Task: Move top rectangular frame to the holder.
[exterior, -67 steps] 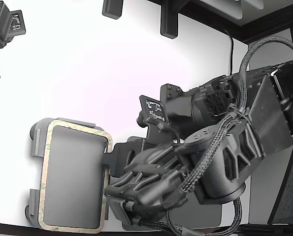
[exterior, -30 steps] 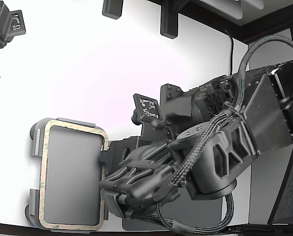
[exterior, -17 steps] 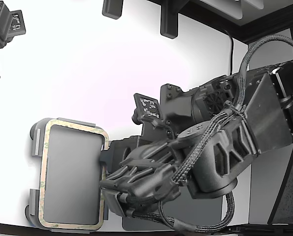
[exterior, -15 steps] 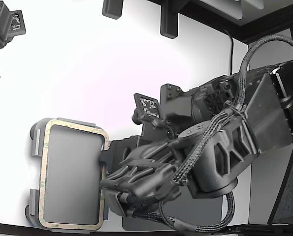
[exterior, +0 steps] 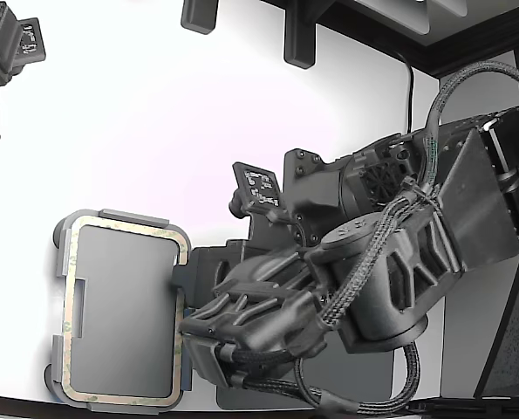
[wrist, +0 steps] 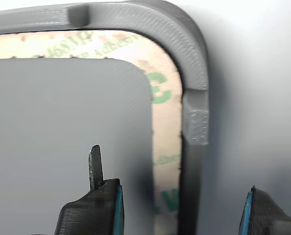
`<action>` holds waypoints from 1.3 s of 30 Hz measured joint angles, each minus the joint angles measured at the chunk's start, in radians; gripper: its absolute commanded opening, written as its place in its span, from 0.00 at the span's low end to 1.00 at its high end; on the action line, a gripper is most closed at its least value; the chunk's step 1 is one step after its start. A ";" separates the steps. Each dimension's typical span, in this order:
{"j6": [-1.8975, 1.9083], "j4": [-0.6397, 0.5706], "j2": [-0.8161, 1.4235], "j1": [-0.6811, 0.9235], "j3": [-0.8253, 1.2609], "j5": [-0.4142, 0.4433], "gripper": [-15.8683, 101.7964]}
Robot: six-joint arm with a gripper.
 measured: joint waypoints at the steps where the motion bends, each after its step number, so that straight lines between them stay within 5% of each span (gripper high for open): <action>1: -0.011 0.000 0.000 0.000 -0.014 0.011 0.98; 12: -0.494 -0.077 0.212 0.026 -0.006 0.225 0.98; 18: -0.905 -0.282 0.431 -0.032 0.218 0.350 0.98; 26: -1.459 -0.541 0.828 -0.212 0.601 0.178 0.98; 39: -2.003 -0.558 1.339 -0.505 1.003 -0.002 0.98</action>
